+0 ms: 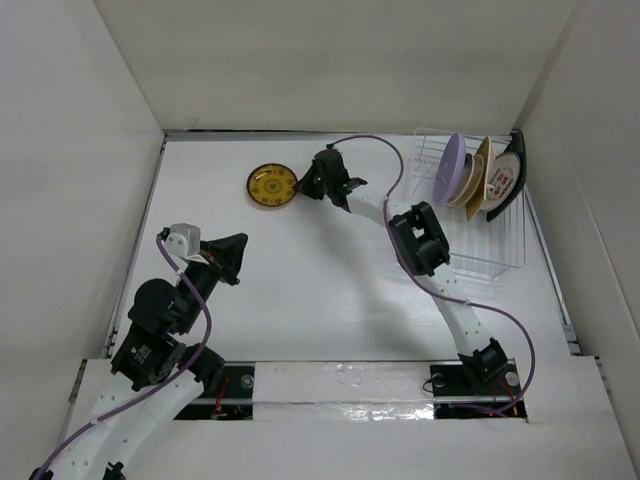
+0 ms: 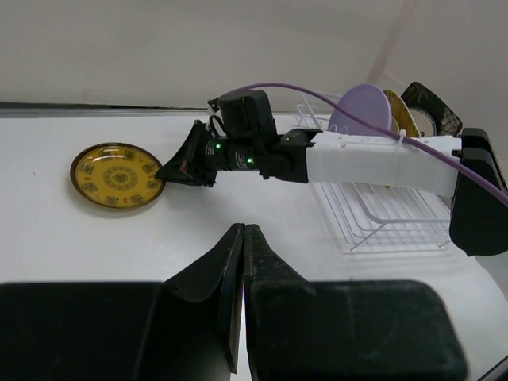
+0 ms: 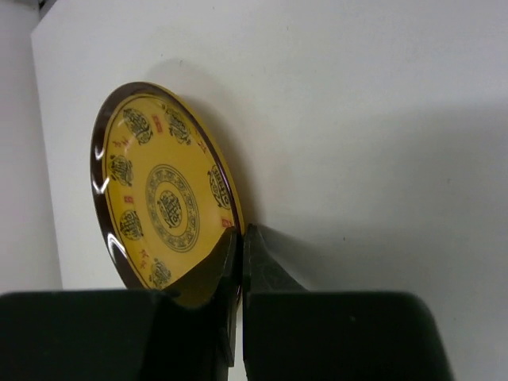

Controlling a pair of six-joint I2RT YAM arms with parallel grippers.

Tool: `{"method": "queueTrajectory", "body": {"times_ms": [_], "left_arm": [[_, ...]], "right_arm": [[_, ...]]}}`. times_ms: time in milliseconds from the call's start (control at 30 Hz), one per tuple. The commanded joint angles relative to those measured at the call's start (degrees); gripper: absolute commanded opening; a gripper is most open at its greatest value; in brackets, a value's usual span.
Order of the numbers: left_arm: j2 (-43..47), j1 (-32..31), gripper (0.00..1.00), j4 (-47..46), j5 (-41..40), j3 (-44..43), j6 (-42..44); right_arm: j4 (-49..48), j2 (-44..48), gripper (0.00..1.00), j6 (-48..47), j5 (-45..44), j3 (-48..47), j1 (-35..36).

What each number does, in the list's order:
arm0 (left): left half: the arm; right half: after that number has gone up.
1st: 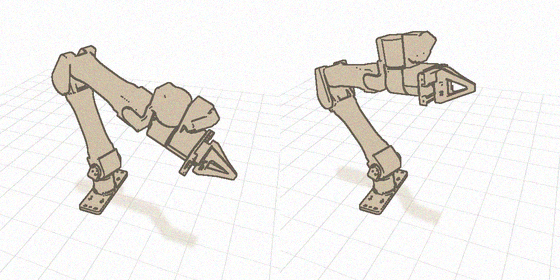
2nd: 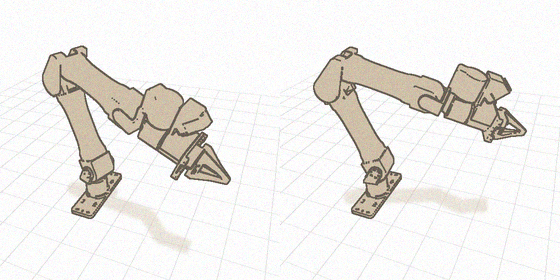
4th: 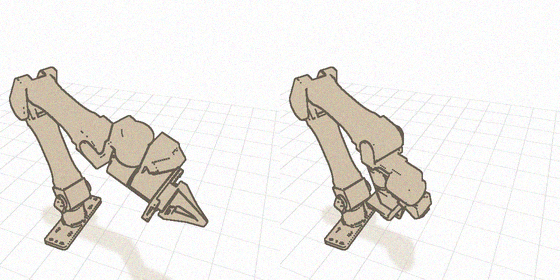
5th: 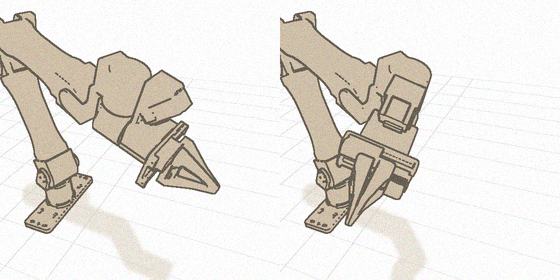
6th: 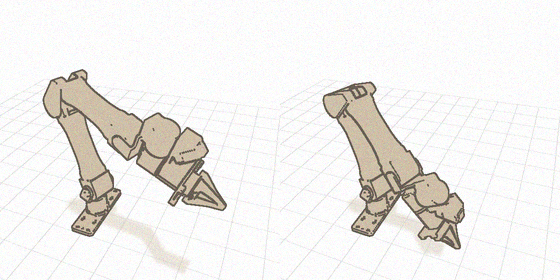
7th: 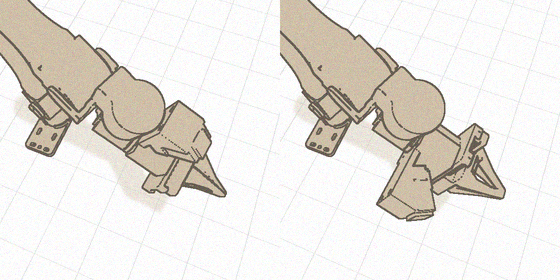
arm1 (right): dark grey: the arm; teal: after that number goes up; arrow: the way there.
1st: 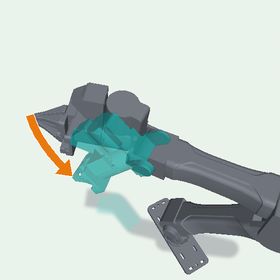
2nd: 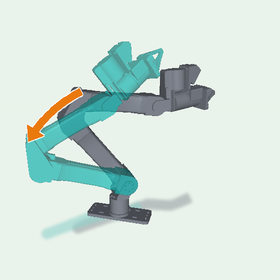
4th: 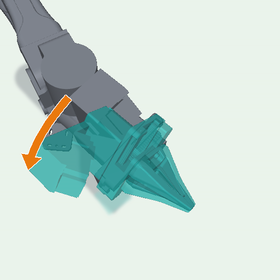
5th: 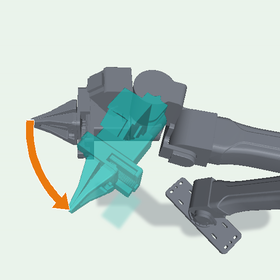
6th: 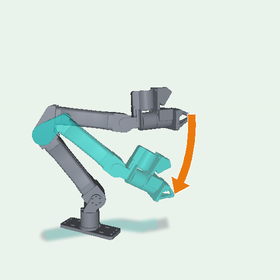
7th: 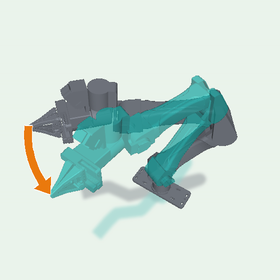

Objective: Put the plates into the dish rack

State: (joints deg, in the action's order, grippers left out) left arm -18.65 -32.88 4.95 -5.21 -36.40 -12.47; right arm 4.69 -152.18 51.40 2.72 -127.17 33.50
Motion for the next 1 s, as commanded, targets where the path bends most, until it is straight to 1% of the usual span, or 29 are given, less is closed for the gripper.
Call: {"method": "queueTrajectory", "body": {"times_ms": [0, 33, 67, 133, 167, 200, 233, 267, 300, 333, 367, 400, 433, 467, 500, 533, 567, 600, 633, 667, 700, 767, 800, 900, 933, 967], "left_arm": [[1.6, 0.3, 0.00, -3.0, 0.0, -0.7, 0.7], [1.9, 0.3, 0.00, -3.1, 0.1, -0.6, 0.7], [2.0, 0.3, 0.00, -3.0, 0.3, -0.6, 0.7], [2.6, 0.3, 0.00, -2.8, 0.3, -0.6, 0.7], [3.0, 0.3, 0.00, -2.8, 0.2, -0.6, 0.6], [3.3, 0.3, 0.00, -2.8, 0.2, -0.6, 0.6], [3.5, 0.3, 0.00, -2.8, 0.2, -0.6, 0.5], [3.8, 0.3, 0.00, -2.7, 0.7, -0.5, 0.3], [4.1, 0.3, 0.00, -2.7, 1.1, -0.5, 0.3], [4.2, 0.3, 0.00, -2.7, 1.6, -0.6, 0.3], [4.3, 0.3, 0.01, -2.8, 2.7, -0.7, 0.3], [4.4, 0.3, 0.01, -2.8, 3.3, -0.8, 0.3], [4.7, 0.3, 0.02, -2.8, 3.6, -0.9, 0.2], [4.9, 0.3, 0.03, -2.8, 4.5, -0.9, 0.2], [5.6, 0.3, 0.03, -2.9, 4.6, -0.9, 0.1], [6.0, 0.3, 0.04, -3.0, 4.8, -0.8, 0.1], [6.3, 0.3, 0.05, -3.0, 4.9, -0.8, 0.0], [7.0, 0.3, 0.06, -3.3, 4.9, -0.7, 0.0], [7.1, 0.3, 0.07, -3.3, 4.9, -0.8, 0.0], [7.1, 0.3, 0.07, -3.3, 6.6, -0.7, -0.1], [7.0, 0.3, 0.08, -3.3, 6.9, -0.9, -0.2], [7.0, 0.3, 0.08, -3.3, 7.7, -0.9, -0.2], [7.0, 0.3, 0.08, -3.3, 7.8, -0.9, -0.3], [7.3, 0.3, 0.09, -3.3, 8.1, -0.9, -0.4], [7.4, 0.3, 0.09, -3.3, 8.1, -0.9, -0.4], [7.5, 0.3, 0.09, -3.2, 8.1, -0.9, -0.4]], "right_arm": [[-6.9, 4.3, 0.00, 1.6, -1.8, 4.9, 1.9], [-9.0, 6.4, 0.00, 1.5, -2.4, 9.7, 1.9], [-10.6, 11.2, 0.00, 1.2, -2.6, 11.8, 1.9], [-13.5, 16.4, 0.00, -2.1, -6.1, 16.7, 1.9], [-13.9, 22.6, 0.00, -6.4, -9.5, 18.4, 1.9], [-13.7, 26.0, 0.00, -9.1, -9.6, 20.3, 1.9], [-13.4, 29.5, 0.00, -11.5, -14.4, 22.4, 1.9], [-13.1, 33.1, 0.00, -13.8, -16.2, 27.2, 1.1], [-11.7, 39.7, 0.00, -18.4, -17.7, 29.2, -0.5], [-10.0, 42.6, 0.00, -20.5, -21.6, 30.8, -1.4], [-7.6, 44.9, 0.00, -23.0, -23.6, 31.9, -2.4], [-0.9, 47.0, 0.00, -27.6, -26.4, 32.4, -3.2], [1.9, 50.8, 0.00, -29.8, -34.2, 32.7, -3.8], [3.6, 52.7, 0.00, -32.4, -38.0, 33.3, -4.6], [7.2, 54.3, 0.00, -36.6, -42.2, 34.3, -4.6], [9.0, 55.9, 0.00, -38.4, -49.6, 34.4, -5.8], [10.8, 58.1, 0.00, -40.1, -52.1, 34.4, -5.8], [15.3, 58.8, 0.00, -42.2, -54.5, 33.8, -6.8], [17.1, 59.1, 0.00, -43.4, -59.4, 32.3, -6.8], [18.4, 59.5, 0.00, -44.7, -61.7, 31.5, -8.0], [21.7, 59.3, 0.00, -46.2, -63.3, 30.7, -8.5], [26.1, 58.1, 0.00, -46.3, -64.9, 26.7, -9.3], [29.7, 56.5, 0.00, -46.8, -65.4, 25.6, -9.3], [35.5, 51.6, 0.00, -47.2, -68.5, 20.1, -9.9], [35.6, 51.5, 0.00, -47.4, -68.5, 19.0, -9.9], [36.5, 49.4, 0.00, -48.0, -68.4, 17.0, -9.9]]}}
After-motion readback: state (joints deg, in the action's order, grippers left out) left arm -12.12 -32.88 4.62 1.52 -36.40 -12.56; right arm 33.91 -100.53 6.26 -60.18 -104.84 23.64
